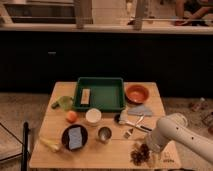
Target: Place grapes in red bowl
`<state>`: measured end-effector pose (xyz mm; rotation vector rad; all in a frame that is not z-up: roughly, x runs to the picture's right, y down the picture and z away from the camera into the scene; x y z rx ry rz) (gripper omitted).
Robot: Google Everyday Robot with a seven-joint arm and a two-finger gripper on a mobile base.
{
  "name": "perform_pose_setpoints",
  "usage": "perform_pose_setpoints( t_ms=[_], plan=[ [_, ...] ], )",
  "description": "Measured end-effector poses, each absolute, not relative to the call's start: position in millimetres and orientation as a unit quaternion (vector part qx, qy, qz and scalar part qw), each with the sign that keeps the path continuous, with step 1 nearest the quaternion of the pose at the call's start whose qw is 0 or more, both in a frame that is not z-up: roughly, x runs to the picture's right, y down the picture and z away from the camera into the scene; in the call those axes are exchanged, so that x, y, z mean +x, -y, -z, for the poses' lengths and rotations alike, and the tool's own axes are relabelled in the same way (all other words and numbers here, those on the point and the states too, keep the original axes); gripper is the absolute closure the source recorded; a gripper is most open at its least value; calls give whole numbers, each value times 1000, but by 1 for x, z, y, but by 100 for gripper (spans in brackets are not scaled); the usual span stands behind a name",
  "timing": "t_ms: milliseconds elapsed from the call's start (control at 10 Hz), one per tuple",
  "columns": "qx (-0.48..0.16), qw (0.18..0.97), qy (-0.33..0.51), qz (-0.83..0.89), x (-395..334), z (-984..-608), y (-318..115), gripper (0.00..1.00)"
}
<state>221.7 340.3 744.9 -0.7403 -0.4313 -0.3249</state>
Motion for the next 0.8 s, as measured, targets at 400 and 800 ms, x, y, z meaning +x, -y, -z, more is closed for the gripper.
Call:
perform_pose_setpoints(
  t_ms=[400,800],
  plan=[
    [-361,895,204,165,224,-747,-343,63],
    [-355,894,211,175,224,-747,-343,99]
  ],
)
